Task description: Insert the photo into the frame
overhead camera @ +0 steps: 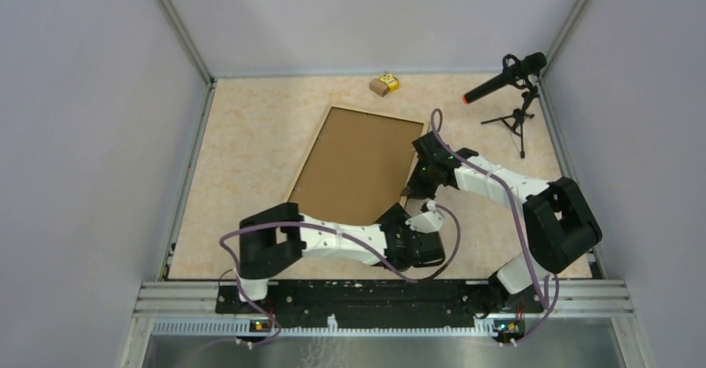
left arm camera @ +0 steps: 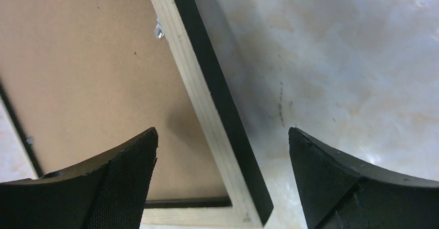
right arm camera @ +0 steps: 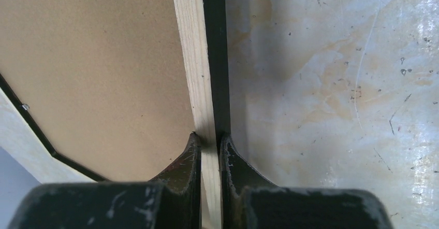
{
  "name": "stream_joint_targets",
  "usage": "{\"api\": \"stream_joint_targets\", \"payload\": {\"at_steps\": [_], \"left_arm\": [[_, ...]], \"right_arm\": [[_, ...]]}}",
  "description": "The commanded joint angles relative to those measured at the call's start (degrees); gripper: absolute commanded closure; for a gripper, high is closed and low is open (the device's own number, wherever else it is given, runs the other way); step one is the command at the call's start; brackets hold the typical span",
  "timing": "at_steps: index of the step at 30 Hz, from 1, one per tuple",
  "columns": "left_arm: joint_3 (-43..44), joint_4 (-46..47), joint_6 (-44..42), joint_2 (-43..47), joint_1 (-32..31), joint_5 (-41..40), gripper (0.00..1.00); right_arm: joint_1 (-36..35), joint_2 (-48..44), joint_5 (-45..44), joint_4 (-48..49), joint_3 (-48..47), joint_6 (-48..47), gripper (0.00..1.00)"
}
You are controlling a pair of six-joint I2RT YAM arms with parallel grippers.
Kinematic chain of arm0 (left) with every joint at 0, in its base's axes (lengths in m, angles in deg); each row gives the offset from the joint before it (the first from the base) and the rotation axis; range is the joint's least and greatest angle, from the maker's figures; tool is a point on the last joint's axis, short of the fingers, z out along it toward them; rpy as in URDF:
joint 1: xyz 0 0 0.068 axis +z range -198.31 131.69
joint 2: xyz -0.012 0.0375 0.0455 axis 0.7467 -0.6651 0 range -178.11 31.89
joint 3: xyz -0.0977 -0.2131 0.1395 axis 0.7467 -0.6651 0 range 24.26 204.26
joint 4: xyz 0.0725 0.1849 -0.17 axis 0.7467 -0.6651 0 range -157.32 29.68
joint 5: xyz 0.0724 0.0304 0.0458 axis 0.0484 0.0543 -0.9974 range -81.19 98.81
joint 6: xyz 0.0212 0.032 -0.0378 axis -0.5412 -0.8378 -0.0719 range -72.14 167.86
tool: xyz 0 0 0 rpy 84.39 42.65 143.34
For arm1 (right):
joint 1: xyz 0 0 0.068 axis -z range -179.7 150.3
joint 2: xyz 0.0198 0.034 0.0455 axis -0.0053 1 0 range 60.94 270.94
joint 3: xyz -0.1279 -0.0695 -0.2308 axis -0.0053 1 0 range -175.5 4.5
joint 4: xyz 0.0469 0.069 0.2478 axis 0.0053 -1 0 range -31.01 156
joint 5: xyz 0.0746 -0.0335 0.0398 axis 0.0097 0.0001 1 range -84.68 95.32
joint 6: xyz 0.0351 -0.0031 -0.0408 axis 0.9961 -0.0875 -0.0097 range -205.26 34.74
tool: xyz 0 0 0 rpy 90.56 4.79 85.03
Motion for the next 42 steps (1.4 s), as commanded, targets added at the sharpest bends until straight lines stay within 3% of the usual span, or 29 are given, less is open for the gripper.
{"api": "stream_joint_targets", "payload": {"at_steps": [1,6,9,14,22,25,27,28,30,32,36,42], "left_arm": [[7.42,-11.32,2.5,-7.48,-2.18,-14.39,0.02],[14.54,-24.4,7.4,-16.58,-3.27,-24.0,0.03],[16.81,-29.47,10.13,-19.2,-3.51,-26.7,0.11],[17.01,-28.45,8.48,-18.66,-4.59,-27.18,0.38],[17.14,-27.88,5.87,-16.33,-5.72,-28.26,0.63],[17.3,-29.31,5.94,-13.91,-5.73,-28.44,0.83],[17.75,-30.77,6.06,-11.97,-5.73,-28.29,0.95],[18.25,-31.65,6.31,-10.99,-5.73,-28.23,1.0],[19.3,-33.28,6.69,-9.04,-5.73,-28.26,1.0],[20.38,-33.28,4.97,-6.96,-5.73,-27.33,1.0],[23.7,-32.09,-0.17,-2.5,-5.73,-23.9,1.0],[25.64,-19.22,-13.92,8.97,-5.73,-9.95,1.0]], "right_arm": [[0.26,-4.94,1.37,4.03,-3.09,3.56,1.0],[0.28,-5.44,1.38,3.45,-3.2,3.26,1.0],[0.3,-5.66,1.23,3.35,-2.94,3.09,1.0],[0.3,-5.71,1.32,3.31,-2.65,3.02,1.0],[0.26,-6.9,2.32,4.38,-3.48,-1.29,1.0],[0.26,-10.31,0.67,3.13,-4.82,-5.88,0.98],[0.46,-14.55,-1.21,3.43,-4.93,-9.34,0.84],[0.67,-17.03,-2.77,3.44,-5.39,-11.13,0.7],[1.38,-21.51,-6.19,2.07,-7.38,-14.15,0.42],[2.14,-24.73,-8.76,-0.67,-10.83,-16.95,0.23],[2.71,-28.24,-16.17,-8.22,-18.72,-20.58,0.14],[2.89,-34.7,-24.13,-12.11,-22.31,-22.36,0.09]]}}
